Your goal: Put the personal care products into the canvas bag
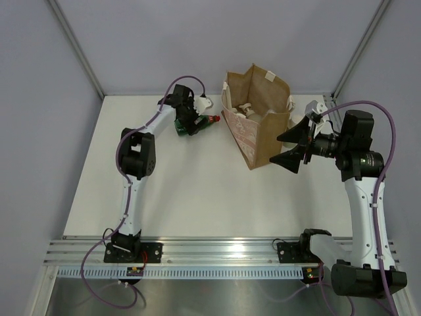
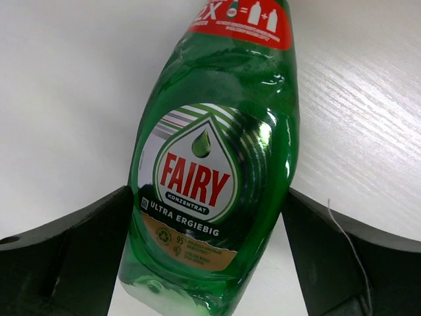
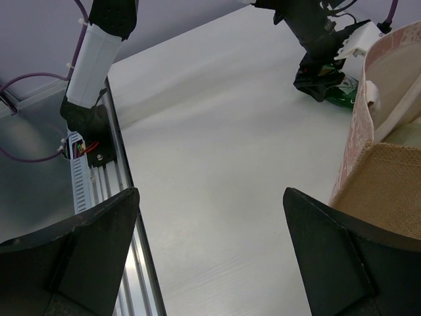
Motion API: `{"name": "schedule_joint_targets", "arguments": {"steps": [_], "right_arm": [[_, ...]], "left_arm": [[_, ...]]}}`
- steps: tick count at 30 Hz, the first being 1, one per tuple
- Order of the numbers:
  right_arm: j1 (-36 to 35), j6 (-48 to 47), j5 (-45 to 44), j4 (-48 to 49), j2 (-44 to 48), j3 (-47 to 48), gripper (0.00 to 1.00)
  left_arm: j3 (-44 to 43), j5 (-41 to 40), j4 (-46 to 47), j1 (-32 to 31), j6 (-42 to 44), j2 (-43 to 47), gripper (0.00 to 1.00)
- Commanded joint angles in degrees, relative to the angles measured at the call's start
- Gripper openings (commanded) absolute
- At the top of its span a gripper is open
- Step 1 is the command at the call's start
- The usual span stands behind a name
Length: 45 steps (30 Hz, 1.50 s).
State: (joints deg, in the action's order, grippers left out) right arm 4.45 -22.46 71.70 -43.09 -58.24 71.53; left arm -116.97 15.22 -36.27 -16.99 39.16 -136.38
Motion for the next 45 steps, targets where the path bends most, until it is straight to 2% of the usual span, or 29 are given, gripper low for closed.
{"name": "schedule_joint_targets", "arguments": {"steps": [1, 2, 8, 9, 12, 13, 19, 24, 27, 32, 37, 41, 45], "right_arm": [[0.47, -0.21, 2.04, 0.21, 1.98, -0.07, 1.0], [0.47, -0.39, 2.04, -0.23, 2.16, 0.28, 0.99], [0.47, -3.99, 1.42, -6.55, 2.6, 2.99, 1.0], [0.39, -4.87, 1.51, -8.13, 2.43, 3.87, 0.99], [0.47, -12.14, 2.12, -17.97, 0.94, 8.09, 1.0], [0.47, -13.13, 2.04, -21.3, 0.67, 8.89, 0.99], [0.47, -13.84, 0.72, -25.63, 3.3, 9.86, 1.0], [0.39, -12.96, 0.28, -26.17, 5.59, 7.67, 0.99], [0.47, -13.31, 0.02, -26.52, 6.64, 6.08, 0.99], [0.47, -13.67, 0.37, -27.4, 7.35, 5.2, 0.99], [0.47, -13.67, 0.37, -27.4, 7.7, 5.29, 1.0], [0.47, -13.84, 0.54, -27.4, 7.88, 4.76, 1.0], [0.47, -13.67, 0.81, -27.31, 8.14, 4.76, 0.99]], "left_arm": [[0.51, -2.13, -5.03, -0.14, -6.8, -1.53, 0.89], [0.51, -2.3, -5.47, -0.23, -7.68, -1.35, 0.8], [5.78, -5.37, -7.76, -0.85, -15.24, 0.58, 0.59], [7.7, -6.77, -8.28, -0.94, -17.95, 0.93, 0.52], [12.88, -8.01, -8.29, -1.99, -22.26, 3.65, 0.45], [14.04, -8.63, -7.94, -2.77, -23.93, 4.62, 0.46], [16.68, -9.42, -12.94, -4.45, -35.89, 5.77, 0.57], [23.53, -7.76, -13.74, -6.91, -43.45, 6.03, 0.58], [26.61, -9.42, -13.21, -7.97, -46.35, 7.17, 0.59], [25.74, -13.98, -16.89, -9.2, -49.61, 4.9, 0.63], [24.51, -19.52, -18.31, -11.3, -53.21, 3.05, 0.85], [24.24, -23.38, -19.01, -11.57, -56.38, 2.78, 0.88], [23.98, -24.98, -20.24, -12.45, -59.55, 1.12, 0.87]]}}
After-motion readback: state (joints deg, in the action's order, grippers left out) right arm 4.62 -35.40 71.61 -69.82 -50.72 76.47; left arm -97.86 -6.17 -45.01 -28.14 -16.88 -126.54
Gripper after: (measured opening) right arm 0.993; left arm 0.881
